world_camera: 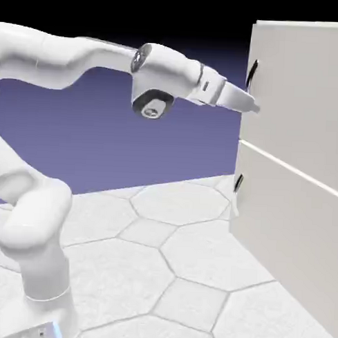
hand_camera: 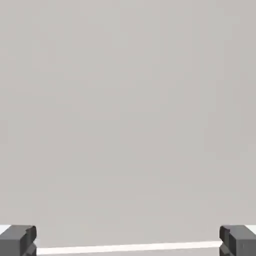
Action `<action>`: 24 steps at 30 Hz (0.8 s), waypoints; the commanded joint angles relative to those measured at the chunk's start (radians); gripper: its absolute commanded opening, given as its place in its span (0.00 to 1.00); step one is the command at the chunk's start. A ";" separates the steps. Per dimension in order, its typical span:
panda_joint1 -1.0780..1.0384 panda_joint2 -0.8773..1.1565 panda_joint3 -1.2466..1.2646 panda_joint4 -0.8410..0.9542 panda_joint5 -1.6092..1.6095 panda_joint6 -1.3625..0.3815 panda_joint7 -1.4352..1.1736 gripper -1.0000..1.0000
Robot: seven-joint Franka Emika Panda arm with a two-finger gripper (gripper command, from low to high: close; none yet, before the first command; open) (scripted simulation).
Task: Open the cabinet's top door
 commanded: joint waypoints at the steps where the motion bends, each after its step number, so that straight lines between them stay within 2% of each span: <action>1: -0.019 -0.004 0.020 0.015 0.044 0.001 -0.031 0.50; 24: -0.453 -0.095 0.476 0.348 1.044 0.034 -0.740 0.50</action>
